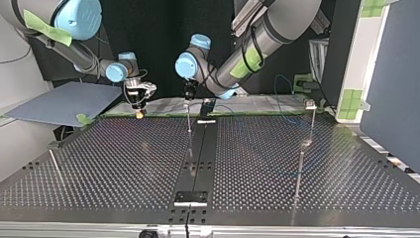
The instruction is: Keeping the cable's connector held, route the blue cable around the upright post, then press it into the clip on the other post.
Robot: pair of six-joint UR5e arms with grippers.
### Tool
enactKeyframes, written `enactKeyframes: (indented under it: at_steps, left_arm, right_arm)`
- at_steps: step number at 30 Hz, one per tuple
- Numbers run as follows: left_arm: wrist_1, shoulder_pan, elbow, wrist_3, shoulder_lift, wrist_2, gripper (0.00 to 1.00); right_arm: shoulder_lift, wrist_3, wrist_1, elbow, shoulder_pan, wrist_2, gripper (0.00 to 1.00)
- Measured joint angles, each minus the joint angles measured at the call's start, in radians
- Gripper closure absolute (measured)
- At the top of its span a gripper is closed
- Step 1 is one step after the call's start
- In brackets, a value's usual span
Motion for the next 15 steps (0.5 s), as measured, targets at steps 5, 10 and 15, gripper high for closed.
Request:
enactKeyframes:
  at_steps: [5,10,15]
  left_arm:
    - [0.018,-0.002,-0.014,-0.012,-0.007,0.006,0.00]
    - [0.051,-0.002,-0.043,-0.034,-0.030,0.010,0.00]
    - [0.087,-0.001,-0.053,-0.038,-0.043,0.009,0.00]
  right_arm:
    - [0.000,0.002,-0.001,0.000,-0.002,0.000,1.00]
    - [0.000,0.003,-0.001,0.000,-0.002,0.000,1.00]
    - [0.000,0.004,-0.002,0.000,-0.004,-0.002,1.00]
